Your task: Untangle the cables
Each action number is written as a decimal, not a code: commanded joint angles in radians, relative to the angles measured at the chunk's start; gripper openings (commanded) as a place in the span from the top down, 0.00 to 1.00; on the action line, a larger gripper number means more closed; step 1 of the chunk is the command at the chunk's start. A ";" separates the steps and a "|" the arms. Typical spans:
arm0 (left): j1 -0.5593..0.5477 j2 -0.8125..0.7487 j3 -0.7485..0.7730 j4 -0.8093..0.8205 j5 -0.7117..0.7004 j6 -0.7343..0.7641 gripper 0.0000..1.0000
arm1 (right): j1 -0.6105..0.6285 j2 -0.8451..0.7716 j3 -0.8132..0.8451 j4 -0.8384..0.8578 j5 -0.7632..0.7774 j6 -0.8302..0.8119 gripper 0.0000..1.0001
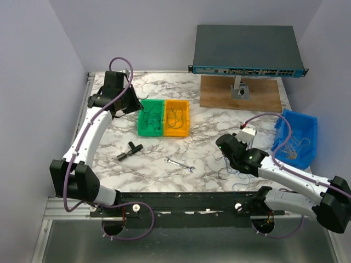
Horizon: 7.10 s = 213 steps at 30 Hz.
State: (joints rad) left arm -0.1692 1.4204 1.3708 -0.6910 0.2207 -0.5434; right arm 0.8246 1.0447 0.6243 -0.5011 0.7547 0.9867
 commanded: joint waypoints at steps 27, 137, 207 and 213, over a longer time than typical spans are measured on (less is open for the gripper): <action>-0.024 0.153 0.256 -0.001 -0.297 0.056 1.00 | -0.001 -0.061 0.019 0.121 0.037 -0.164 0.17; -0.528 -0.079 -0.681 0.890 0.178 0.160 0.33 | -0.099 0.215 -0.066 0.202 -0.495 -0.207 0.33; -0.529 -0.271 -0.812 0.978 0.124 0.166 0.33 | 0.122 0.185 0.238 -0.360 -0.071 0.425 0.99; -0.530 -0.284 -0.829 1.022 0.181 0.181 0.32 | 0.122 -0.037 0.326 -0.147 -0.165 -0.070 0.99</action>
State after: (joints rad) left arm -0.6941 1.1503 0.5671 0.2691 0.3328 -0.3885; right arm 0.9417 1.1507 0.8959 -0.7834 0.5919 1.2991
